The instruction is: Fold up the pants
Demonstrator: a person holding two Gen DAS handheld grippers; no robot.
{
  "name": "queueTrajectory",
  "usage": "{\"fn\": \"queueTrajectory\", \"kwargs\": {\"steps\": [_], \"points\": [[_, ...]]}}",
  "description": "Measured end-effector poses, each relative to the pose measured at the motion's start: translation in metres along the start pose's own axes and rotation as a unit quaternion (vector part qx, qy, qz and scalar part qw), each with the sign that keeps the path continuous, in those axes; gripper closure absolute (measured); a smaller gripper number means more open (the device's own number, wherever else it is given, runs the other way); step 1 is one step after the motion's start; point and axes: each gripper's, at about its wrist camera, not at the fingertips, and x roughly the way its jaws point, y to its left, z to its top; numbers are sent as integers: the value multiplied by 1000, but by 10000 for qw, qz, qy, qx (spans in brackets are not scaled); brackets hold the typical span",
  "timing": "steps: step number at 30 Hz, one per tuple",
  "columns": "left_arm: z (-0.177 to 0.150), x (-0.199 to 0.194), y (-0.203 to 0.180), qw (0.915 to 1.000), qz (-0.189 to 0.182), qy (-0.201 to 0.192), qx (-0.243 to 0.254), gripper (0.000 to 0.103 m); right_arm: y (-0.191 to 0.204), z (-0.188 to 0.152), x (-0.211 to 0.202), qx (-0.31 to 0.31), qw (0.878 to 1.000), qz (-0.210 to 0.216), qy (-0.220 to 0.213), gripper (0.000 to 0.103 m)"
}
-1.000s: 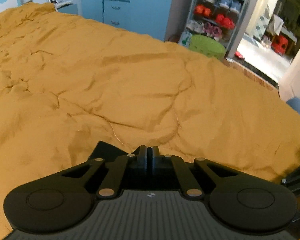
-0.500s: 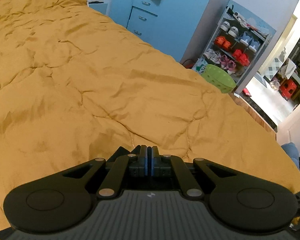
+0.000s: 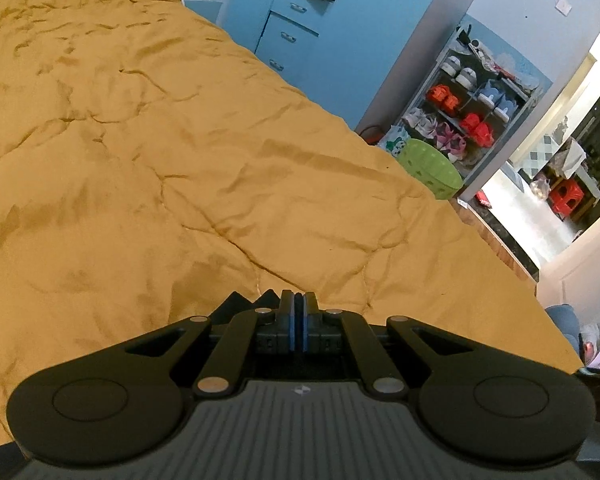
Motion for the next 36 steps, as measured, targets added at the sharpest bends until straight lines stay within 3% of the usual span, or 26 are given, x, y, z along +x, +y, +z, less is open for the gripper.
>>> {"fn": "queueTrajectory", "kwargs": {"steps": [3,5,7,8,9,11,14,16,18,20,23,26,27,32,34,36], "points": [[1,0,2,9999,63,7,-82,100,-6,-2,1,49,9995,269,-152,59],[1,2,4,9997,161,71,-143,100,-16,-1,-1,447,9932,1044,-255,75],[2,2,4,9996,187,120,-149,100,-23,-1,-6,671,9822,1728,-307,79],[2,1,4,9996,217,120,-161,100,-21,0,-8,603,9796,1885,-338,95],[3,0,4,9995,234,129,-194,100,-20,0,-9,525,9759,2089,-345,103],[2,-2,5,9994,194,126,-251,100,-13,0,-13,413,9685,2428,-382,103],[2,-4,5,9993,242,109,-264,100,6,2,-17,-67,9837,1789,-165,102],[2,-5,5,9992,260,124,-260,100,18,0,-19,-393,9950,896,218,98],[3,-5,4,9992,270,135,-255,100,31,-7,-22,-1041,9932,44,521,80],[3,-5,4,9993,245,135,-258,100,29,-11,-16,-1117,9916,-319,569,78],[2,-5,4,9993,250,158,-248,100,15,-9,0,-766,9962,-240,338,80],[2,-4,4,9992,277,187,-241,100,20,-3,20,-1361,9889,-590,94,80],[2,-4,4,9991,294,196,-216,100,20,-3,25,-1440,9879,-574,72,100],[2,-2,1,9979,622,163,-124,103,24,9,24,-1293,9909,185,313,103],[4,2,3,9951,963,209,-124,103,34,7,7,-1582,9842,764,236,103],[5,3,9,9956,850,292,-275,103,49,3,-8,-1913,9730,1263,270,103]]}}
